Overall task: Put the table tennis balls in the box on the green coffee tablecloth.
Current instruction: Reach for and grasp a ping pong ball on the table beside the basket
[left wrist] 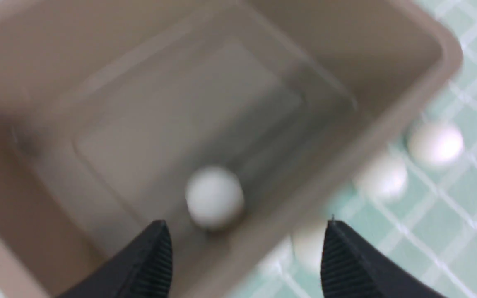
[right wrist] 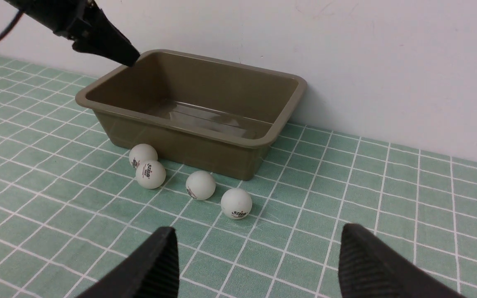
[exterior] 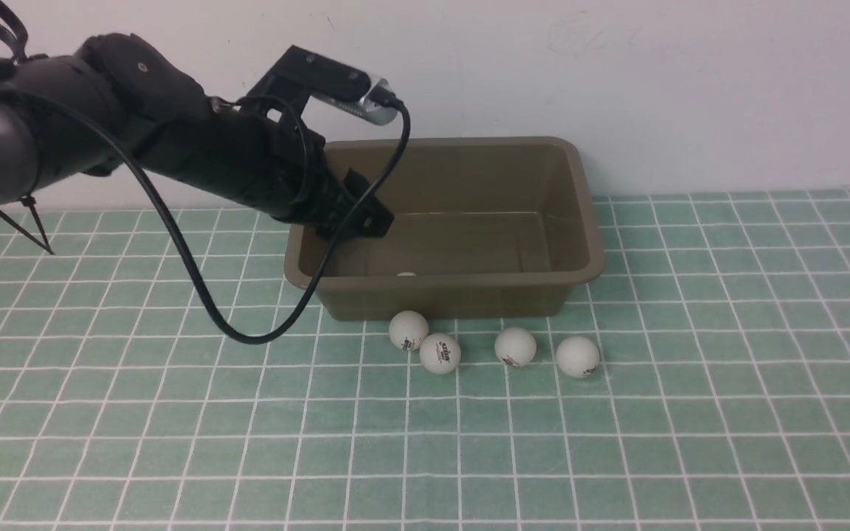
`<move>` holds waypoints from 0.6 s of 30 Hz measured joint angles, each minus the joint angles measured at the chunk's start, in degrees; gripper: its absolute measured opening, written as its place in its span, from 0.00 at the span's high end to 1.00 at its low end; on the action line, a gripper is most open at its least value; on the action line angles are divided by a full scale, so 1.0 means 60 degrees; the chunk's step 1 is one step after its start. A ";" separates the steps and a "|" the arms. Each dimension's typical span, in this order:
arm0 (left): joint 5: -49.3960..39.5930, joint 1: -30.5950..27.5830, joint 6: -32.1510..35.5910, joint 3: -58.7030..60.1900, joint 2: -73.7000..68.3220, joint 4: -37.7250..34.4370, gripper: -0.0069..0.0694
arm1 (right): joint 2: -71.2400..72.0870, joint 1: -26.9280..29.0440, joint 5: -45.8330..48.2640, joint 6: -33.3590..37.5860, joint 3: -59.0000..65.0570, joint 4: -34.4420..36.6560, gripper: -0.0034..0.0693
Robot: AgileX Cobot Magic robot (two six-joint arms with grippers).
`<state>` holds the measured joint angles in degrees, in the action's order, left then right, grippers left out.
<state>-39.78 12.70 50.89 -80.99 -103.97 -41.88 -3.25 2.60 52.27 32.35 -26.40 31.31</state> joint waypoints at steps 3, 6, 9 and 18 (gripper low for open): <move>-0.0955 0.0000 -0.1218 -0.0007 0.0152 0.1172 0.34 | 0.0000 0.0000 0.0177 0.0182 0.0000 0.0000 0.31; -0.1992 0.0086 -0.2494 -0.0007 0.0212 0.2366 0.34 | 0.0000 0.0000 0.0284 0.0268 0.0000 0.0000 0.31; -0.2525 0.0506 -0.3095 -0.0007 0.0212 0.3154 0.34 | 0.0000 0.0000 0.0284 0.0300 0.0000 0.0000 0.31; -0.1793 0.2641 -0.5209 -0.0007 0.0212 0.4864 0.34 | 0.0000 0.0000 0.0275 0.0330 0.0000 0.0000 0.31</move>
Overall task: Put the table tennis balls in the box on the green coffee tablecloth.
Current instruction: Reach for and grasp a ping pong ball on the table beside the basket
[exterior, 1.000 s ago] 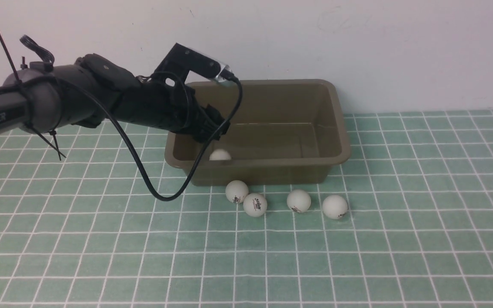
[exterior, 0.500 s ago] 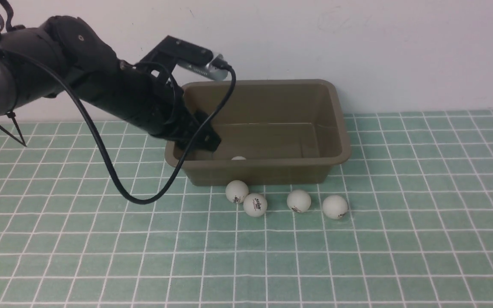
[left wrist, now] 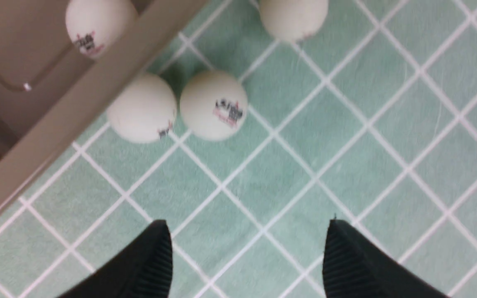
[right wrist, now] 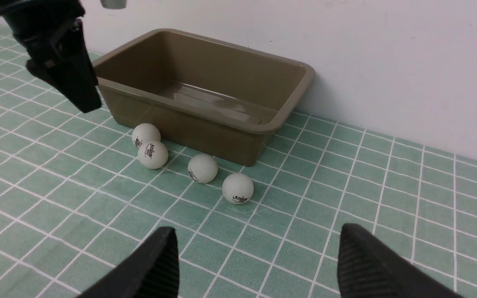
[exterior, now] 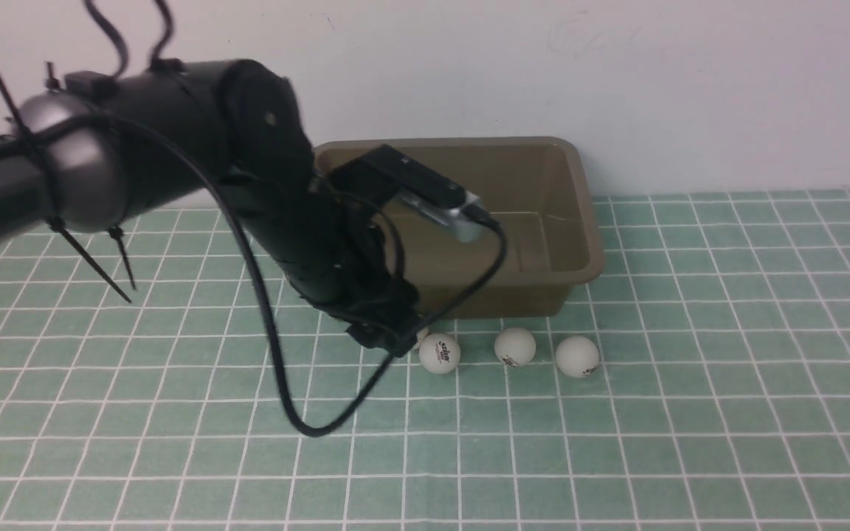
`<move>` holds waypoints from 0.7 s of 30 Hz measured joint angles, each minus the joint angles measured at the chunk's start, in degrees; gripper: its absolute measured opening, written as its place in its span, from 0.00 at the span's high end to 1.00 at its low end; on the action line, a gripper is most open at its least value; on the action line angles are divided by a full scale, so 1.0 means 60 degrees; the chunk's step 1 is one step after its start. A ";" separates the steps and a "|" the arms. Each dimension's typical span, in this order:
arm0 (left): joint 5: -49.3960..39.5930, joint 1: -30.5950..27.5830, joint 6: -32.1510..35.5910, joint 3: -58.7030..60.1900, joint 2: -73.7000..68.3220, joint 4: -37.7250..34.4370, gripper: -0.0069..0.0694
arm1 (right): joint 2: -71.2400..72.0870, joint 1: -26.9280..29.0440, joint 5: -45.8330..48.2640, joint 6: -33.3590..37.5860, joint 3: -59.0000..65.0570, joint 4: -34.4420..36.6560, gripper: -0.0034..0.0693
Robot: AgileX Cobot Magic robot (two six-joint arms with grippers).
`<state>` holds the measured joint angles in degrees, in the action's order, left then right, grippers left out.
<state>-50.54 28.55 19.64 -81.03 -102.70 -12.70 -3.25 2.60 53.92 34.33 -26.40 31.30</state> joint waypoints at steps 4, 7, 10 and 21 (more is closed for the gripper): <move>0.0468 0.0262 -0.0813 0.0000 -0.0104 0.0144 0.34 | 0.0000 0.0000 -0.0008 0.0000 0.0000 0.0000 0.31; 0.0515 0.0398 -0.0901 0.0000 -0.0354 0.0144 0.34 | 0.0000 0.0000 -0.0010 0.0000 0.0000 0.0000 0.31; 0.0686 0.0506 -0.0909 0.0000 -0.0755 0.0096 0.34 | 0.0000 0.0000 -0.0018 0.0000 0.0000 0.0000 0.31; 0.1976 0.0722 -0.0726 0.0000 -0.1755 0.0017 0.34 | 0.0000 0.0000 -0.0027 0.0000 0.0000 0.0000 0.31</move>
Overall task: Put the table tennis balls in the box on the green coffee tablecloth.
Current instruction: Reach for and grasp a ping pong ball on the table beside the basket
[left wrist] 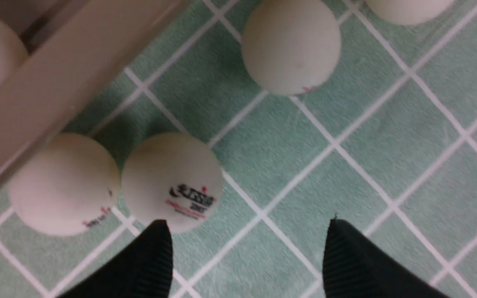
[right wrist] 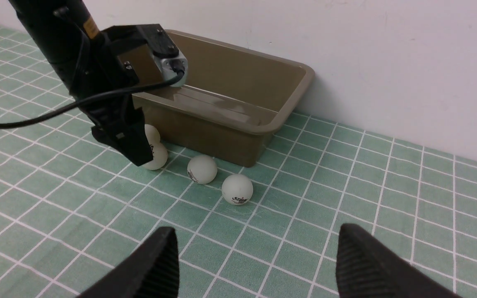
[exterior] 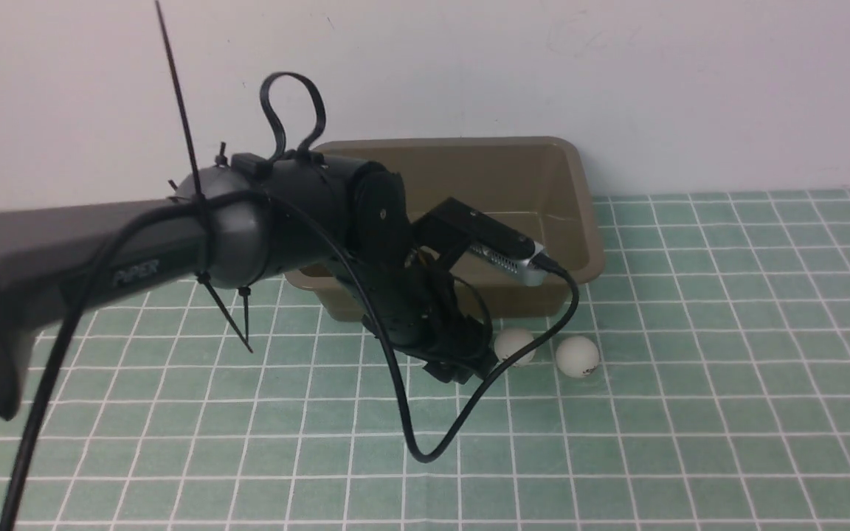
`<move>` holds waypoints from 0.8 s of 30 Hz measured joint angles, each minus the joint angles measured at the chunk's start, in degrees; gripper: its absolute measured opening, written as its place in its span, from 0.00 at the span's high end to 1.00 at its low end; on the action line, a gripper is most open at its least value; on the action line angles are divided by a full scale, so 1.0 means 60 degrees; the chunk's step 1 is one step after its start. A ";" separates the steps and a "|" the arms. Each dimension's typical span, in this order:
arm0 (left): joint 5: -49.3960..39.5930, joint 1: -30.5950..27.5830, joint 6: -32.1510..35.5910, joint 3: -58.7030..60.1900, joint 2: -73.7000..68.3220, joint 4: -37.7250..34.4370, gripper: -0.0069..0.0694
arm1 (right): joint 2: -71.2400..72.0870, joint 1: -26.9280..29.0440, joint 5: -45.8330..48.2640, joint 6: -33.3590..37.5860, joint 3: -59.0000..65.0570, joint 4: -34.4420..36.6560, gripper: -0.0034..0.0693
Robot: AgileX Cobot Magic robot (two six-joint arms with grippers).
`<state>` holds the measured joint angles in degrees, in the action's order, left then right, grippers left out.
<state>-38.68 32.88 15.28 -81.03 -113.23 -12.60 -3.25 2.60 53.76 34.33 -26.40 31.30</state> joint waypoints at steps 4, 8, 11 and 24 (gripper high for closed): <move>0.0471 0.0022 0.0112 0.0000 -0.0165 0.0103 0.34 | 0.0000 0.0000 0.0000 0.0000 0.0000 0.0000 0.31; 0.0973 0.0038 0.0203 0.0000 -0.0196 0.0143 0.34 | 0.0000 0.0000 0.0000 0.0007 0.0000 0.0000 0.31; 0.1089 0.0042 0.0298 0.0000 -0.0231 0.0143 0.34 | 0.0000 0.0000 0.0000 0.0007 0.0000 0.0000 0.31; 0.1235 0.0049 0.0386 -0.0011 -0.0693 0.0750 0.34 | 0.0000 0.0000 -0.0038 0.0007 0.0000 0.0000 0.31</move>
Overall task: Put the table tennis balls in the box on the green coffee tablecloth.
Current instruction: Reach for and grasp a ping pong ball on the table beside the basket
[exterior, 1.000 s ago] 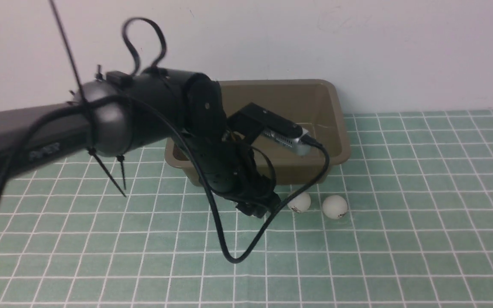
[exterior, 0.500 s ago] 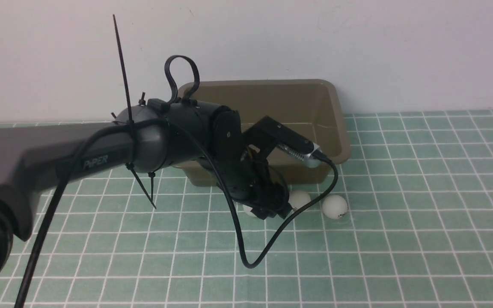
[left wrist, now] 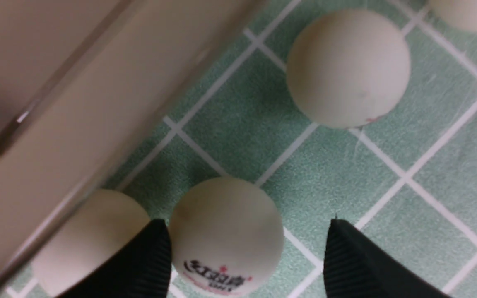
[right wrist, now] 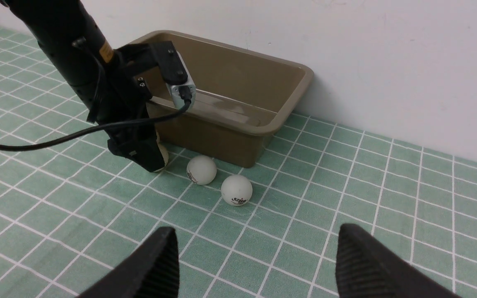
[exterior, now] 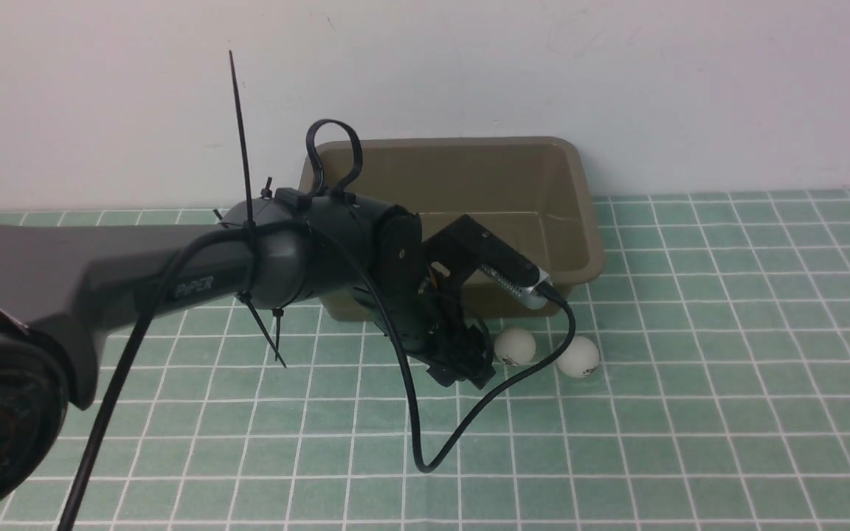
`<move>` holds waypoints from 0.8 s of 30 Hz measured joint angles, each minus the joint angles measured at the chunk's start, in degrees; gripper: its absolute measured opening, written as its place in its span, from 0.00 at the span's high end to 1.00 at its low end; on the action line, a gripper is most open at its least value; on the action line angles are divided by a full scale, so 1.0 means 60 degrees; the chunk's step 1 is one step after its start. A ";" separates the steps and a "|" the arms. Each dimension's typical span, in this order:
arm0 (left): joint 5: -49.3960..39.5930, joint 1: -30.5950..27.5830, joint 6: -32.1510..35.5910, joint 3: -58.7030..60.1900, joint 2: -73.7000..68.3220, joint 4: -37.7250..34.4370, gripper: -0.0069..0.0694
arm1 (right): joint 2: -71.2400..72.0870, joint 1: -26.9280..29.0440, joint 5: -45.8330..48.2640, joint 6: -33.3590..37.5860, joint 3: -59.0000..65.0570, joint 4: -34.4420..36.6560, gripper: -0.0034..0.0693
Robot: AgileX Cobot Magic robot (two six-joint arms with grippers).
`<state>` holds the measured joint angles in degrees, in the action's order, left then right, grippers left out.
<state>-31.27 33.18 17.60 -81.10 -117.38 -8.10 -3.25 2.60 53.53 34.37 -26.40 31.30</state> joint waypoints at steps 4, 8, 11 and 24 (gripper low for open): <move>0.0022 0.0003 0.0000 0.0000 -0.0046 0.0170 0.34 | 0.0000 0.0000 -0.0031 0.0000 0.0000 0.0000 0.31; 0.0040 0.0003 0.0000 0.0000 -0.0046 0.0172 0.34 | 0.0000 0.0000 -0.0072 0.0000 0.0000 0.0000 0.31; 0.0079 0.0003 0.0000 0.0000 -0.0046 0.0180 0.34 | 0.0000 0.0000 -0.0205 0.0000 0.0000 0.0000 0.31; 0.0282 0.0011 0.0000 -0.0002 -0.0264 0.0180 0.34 | 0.0000 0.0000 -0.0251 0.0000 0.0000 0.0000 0.31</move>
<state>-29.59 33.24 17.60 -81.11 -118.97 -7.02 -3.25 2.60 52.02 34.37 -26.40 31.30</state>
